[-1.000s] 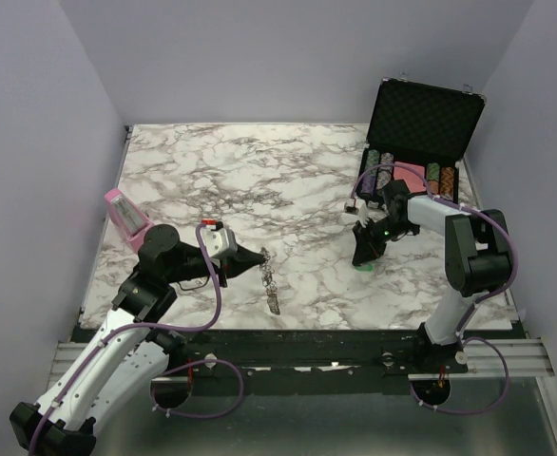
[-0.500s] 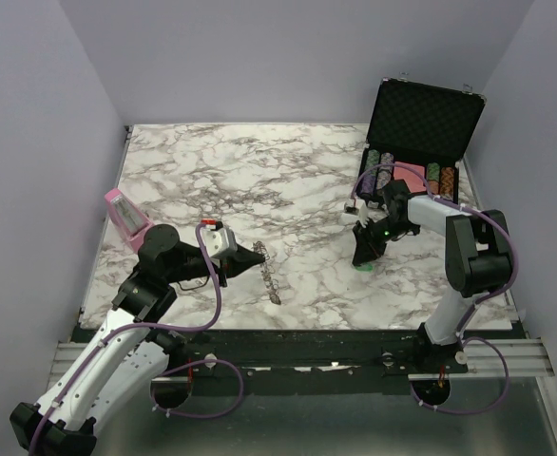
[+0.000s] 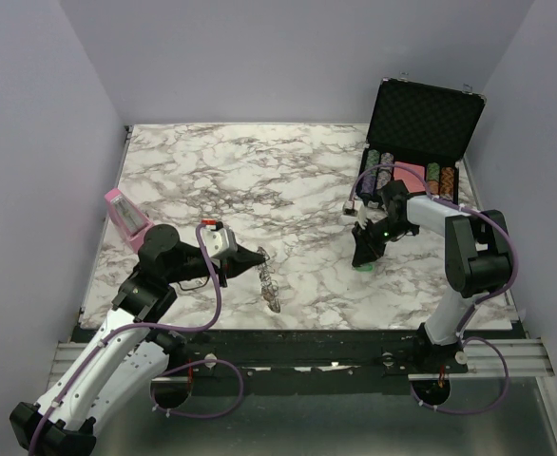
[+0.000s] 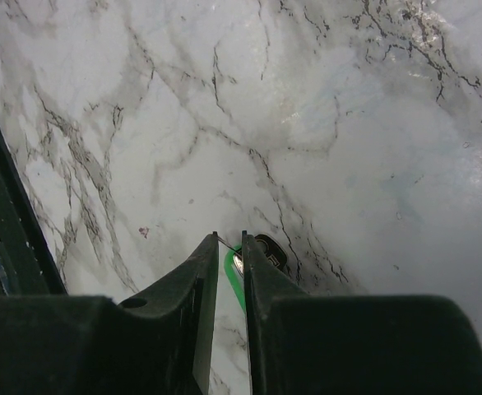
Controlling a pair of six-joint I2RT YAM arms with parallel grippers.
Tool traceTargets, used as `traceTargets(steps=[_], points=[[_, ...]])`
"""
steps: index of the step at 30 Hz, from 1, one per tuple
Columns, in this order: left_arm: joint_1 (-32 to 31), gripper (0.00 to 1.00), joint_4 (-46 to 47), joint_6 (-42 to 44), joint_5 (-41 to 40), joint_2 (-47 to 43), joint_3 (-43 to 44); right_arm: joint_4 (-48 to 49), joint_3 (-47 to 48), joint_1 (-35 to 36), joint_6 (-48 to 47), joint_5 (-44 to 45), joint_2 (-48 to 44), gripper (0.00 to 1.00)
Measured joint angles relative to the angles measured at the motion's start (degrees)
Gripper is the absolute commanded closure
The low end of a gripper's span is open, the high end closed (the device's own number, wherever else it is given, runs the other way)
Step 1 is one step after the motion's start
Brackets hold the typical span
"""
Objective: Put the keys on the keyring
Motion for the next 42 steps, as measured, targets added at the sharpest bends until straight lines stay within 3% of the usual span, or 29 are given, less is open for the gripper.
traceTargets(steps=[9, 12, 20, 24, 28, 32, 42], points=[[0.0, 1.00, 0.0, 0.0, 0.0, 0.0, 0.0, -0.2, 0.0, 0.0, -0.6, 0.0, 0.0, 0.74], [0.0, 1.00, 0.0, 0.0, 0.0, 0.0, 0.0, -0.4, 0.0, 0.0, -1.0, 0.0, 0.0, 0.70], [0.0, 1.00, 0.0, 0.0, 0.0, 0.0, 0.0, -3.6, 2.3, 0.0, -5.4, -0.3, -0.3, 0.49], [0.0, 1.00, 0.0, 0.0, 0.0, 0.0, 0.0, -9.1, 7.7, 0.0, -16.3, -2.7, 0.1, 0.37], [0.0, 1.00, -0.3, 0.2, -0.1, -0.2, 0.0, -18.5, 11.6, 0.0, -34.2, -3.2, 1.8, 0.37], [0.0, 1.00, -0.4, 0.3, -0.2, -0.5, 0.0, -24.4, 13.9, 0.7, -44.6, 1.1, 5.3, 0.39], [0.0, 1.00, -0.4, 0.5, -0.2, -0.7, 0.0, -26.0, 15.8, 6.2, -47.5, 8.3, 6.3, 0.45]])
